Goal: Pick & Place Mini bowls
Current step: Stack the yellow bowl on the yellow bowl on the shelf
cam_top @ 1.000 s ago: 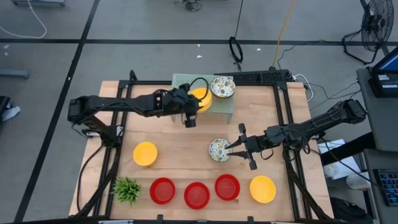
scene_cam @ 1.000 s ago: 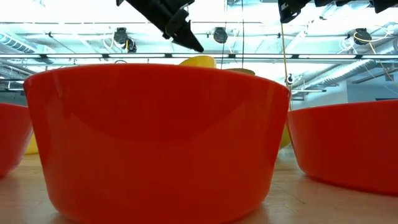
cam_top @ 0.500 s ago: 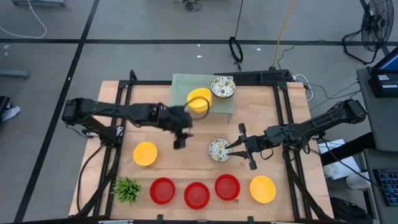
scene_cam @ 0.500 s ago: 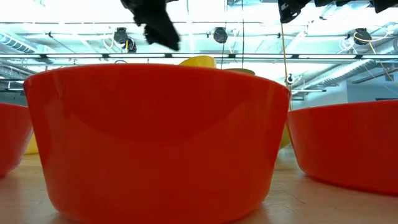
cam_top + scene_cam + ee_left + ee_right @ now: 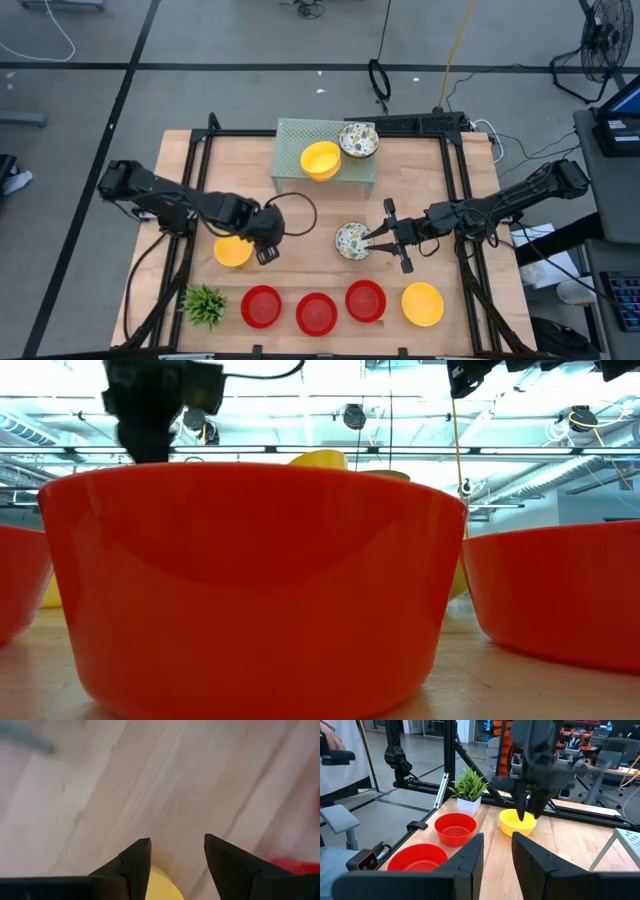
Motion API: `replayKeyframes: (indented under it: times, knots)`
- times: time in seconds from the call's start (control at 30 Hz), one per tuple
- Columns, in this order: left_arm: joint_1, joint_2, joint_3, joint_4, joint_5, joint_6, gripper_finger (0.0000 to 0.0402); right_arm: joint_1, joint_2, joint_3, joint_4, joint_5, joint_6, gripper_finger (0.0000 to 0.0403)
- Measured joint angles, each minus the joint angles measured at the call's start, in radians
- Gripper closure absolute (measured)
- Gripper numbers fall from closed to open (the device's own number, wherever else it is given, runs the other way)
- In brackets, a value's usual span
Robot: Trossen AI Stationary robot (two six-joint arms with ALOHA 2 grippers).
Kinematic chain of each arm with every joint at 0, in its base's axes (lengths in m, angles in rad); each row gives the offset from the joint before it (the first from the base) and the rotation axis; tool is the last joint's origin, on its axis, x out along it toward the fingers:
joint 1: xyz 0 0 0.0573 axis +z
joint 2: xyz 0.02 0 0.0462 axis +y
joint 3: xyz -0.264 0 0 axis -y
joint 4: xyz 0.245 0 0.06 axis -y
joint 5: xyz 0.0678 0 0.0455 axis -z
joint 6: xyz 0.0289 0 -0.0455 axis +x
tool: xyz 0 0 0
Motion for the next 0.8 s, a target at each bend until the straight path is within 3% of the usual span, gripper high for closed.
replayKeyframes:
  times: [0.33,0.8]
  knots:
    - [-0.054,0.0,-0.197,-0.004,0.035,-0.275,0.0213,0.0,0.0,0.0,0.0,0.0,0.0,0.0314]
    - [-0.079,0.0,-0.299,0.04,0.081,-0.361,0.0213,0.0,0.0,0.0,0.0,0.0,0.0,0.0314]
